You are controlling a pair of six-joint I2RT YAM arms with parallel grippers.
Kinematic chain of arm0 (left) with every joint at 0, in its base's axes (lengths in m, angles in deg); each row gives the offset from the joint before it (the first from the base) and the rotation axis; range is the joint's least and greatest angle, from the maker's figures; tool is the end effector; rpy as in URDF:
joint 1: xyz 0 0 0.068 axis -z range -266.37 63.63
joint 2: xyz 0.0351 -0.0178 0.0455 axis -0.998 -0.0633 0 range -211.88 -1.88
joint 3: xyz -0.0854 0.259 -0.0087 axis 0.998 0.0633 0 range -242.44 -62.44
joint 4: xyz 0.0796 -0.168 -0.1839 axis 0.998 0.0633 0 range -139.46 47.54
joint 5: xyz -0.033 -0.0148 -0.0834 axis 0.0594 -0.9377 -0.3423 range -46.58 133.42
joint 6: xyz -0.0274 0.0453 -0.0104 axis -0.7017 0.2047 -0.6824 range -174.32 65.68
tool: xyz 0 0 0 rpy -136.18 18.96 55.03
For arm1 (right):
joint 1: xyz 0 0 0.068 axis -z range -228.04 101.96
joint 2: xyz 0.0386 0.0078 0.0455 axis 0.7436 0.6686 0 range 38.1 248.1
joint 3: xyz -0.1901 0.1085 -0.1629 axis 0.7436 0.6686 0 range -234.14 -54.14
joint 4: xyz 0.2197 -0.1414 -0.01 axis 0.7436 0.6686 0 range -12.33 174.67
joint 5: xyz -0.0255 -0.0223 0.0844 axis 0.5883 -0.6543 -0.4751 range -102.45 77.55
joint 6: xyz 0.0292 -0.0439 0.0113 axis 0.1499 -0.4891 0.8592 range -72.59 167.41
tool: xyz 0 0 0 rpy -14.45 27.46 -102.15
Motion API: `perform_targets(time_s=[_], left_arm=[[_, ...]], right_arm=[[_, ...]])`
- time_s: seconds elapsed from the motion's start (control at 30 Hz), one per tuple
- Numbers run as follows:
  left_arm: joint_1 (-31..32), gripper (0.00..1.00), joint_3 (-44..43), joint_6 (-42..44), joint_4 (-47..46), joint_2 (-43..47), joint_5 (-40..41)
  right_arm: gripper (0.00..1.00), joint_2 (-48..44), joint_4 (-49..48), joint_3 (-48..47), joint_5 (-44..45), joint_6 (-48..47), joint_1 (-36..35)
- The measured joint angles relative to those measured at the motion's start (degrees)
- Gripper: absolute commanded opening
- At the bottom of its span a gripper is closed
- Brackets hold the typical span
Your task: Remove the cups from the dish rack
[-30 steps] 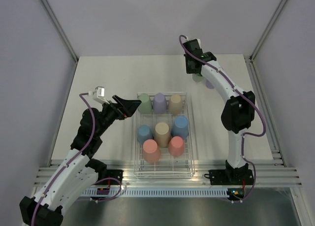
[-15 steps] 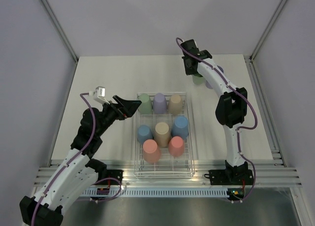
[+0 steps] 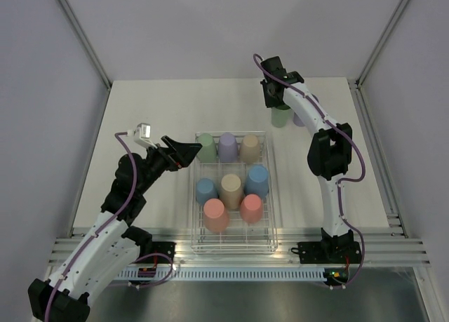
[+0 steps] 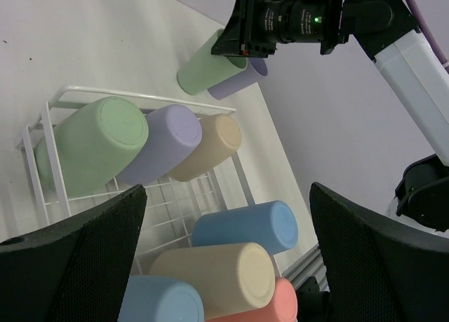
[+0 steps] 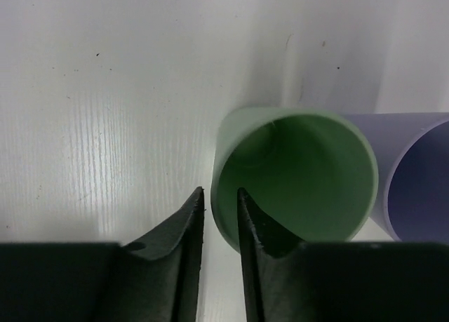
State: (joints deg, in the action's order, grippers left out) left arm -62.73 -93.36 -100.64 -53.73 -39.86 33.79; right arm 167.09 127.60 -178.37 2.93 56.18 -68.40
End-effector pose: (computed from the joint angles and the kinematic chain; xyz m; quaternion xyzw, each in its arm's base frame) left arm 0.1546 -0.0742 0.3000 -0.0851 0.7188 -0.4438 0.5283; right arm 0.4700 0.1645 0.2698 -0.0549 0.9436 -0.0478 0.3230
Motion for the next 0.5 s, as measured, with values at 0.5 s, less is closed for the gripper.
perform_targets(time_s=[0.5], left_arm=[[0.48, 1.0, -5.79, 5.77, 3.98, -5.44, -3.08]], right_arm=[[0.71, -19.08, -10.08, 17.2, 0.59, 0.96, -1.68]])
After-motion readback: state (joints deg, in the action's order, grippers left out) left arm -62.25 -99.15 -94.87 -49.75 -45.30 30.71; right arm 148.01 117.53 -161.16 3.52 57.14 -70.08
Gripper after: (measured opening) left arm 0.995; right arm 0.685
